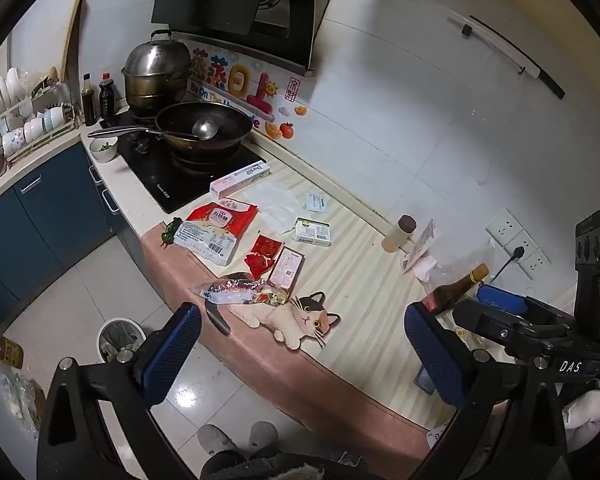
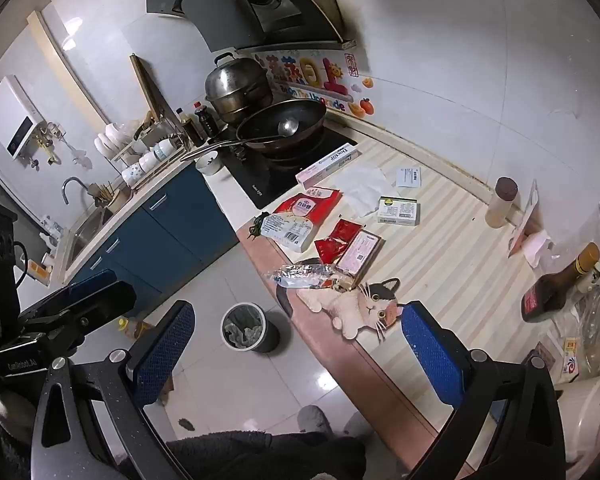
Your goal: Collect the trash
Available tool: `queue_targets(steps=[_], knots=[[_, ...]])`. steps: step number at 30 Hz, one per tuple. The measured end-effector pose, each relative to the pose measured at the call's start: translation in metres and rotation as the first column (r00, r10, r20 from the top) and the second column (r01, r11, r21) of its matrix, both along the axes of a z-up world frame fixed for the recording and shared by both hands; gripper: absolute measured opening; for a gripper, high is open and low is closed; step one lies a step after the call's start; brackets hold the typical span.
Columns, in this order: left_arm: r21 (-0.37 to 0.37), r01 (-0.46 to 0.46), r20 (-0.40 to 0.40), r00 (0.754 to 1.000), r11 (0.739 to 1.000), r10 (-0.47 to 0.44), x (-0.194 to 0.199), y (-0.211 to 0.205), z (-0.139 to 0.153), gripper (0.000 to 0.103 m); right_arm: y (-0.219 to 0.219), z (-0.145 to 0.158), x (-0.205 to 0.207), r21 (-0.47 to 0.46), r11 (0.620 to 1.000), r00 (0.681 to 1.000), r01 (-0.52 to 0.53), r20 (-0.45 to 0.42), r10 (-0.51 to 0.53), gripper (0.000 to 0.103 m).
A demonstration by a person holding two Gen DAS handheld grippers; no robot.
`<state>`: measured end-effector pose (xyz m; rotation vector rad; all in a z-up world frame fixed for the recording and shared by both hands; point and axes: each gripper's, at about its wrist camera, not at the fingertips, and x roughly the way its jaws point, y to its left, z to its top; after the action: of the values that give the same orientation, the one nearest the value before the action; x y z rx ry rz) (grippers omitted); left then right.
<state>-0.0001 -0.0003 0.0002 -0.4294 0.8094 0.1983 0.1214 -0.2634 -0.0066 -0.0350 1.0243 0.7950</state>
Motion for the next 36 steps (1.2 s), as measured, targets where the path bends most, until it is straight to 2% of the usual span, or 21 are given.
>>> queue_targets(steps=[26,36], knots=[[-0.026,0.016,0.008,1.0,1.0,-0.016,-0.0049,-0.0043,-0.0097,0.103,-0.0072,-0.0009,0.0019,0.002,1.0,1.0,-0.009,-0.005,0.009,0.103],[-0.033,0.022,0.014,1.0,0.999,-0.021,-0.007,0.0004,-0.0034,0.103,-0.0054,-0.0001,0.0013,0.016,1.0,1.0,-0.021,-0.021,0.021,0.103]])
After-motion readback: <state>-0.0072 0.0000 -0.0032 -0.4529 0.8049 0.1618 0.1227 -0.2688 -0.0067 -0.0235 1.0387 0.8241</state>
